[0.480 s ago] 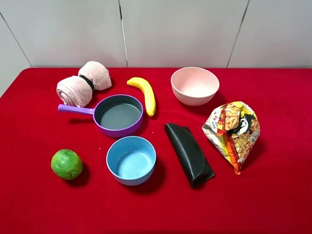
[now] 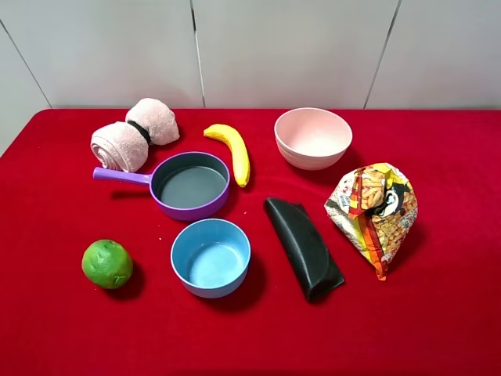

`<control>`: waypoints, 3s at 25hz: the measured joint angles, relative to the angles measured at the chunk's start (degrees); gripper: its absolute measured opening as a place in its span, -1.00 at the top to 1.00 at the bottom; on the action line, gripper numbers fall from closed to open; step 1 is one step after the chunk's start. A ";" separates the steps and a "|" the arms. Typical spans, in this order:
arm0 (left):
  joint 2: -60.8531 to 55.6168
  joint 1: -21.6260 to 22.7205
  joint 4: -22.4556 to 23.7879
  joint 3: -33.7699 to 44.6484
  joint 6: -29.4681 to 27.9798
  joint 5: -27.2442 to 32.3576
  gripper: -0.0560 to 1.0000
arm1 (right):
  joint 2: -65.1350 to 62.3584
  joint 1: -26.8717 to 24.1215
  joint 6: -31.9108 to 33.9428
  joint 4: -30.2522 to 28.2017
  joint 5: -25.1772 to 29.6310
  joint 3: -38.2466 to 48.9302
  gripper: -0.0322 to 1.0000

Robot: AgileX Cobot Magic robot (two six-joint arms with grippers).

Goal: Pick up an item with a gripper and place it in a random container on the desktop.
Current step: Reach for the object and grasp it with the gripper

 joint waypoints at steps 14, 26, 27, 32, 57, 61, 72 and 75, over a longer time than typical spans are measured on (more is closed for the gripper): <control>0.00 0.00 0.00 0.00 0.00 0.00 -0.97 | 0.00 0.00 0.00 0.00 0.00 0.00 -0.41; 0.00 0.00 0.00 0.00 0.00 0.00 -0.97 | 0.00 0.00 0.00 0.00 0.00 0.00 -0.41; 0.00 0.00 0.00 0.00 0.00 0.00 -0.97 | 0.00 0.00 0.00 0.00 0.00 0.00 -0.41; 0.00 0.00 0.00 0.00 0.00 0.00 -0.97 | 0.00 0.00 0.00 -0.20 0.00 0.00 -0.41; 0.00 0.00 0.00 0.00 0.00 0.00 -0.97 | 16.55 0.00 -0.88 -0.19 -0.19 -4.86 -0.41; 0.00 0.00 0.00 0.00 0.00 0.00 -0.97 | 23.36 0.00 -4.28 0.00 -1.66 -7.08 -0.41; 0.00 0.00 0.00 0.00 0.00 0.00 -0.97 | 41.41 0.00 -10.78 0.95 -4.33 -14.65 -0.41; 0.00 0.00 0.00 0.00 0.00 0.00 -0.97 | 45.84 0.00 -12.76 1.12 -4.39 -16.75 -0.41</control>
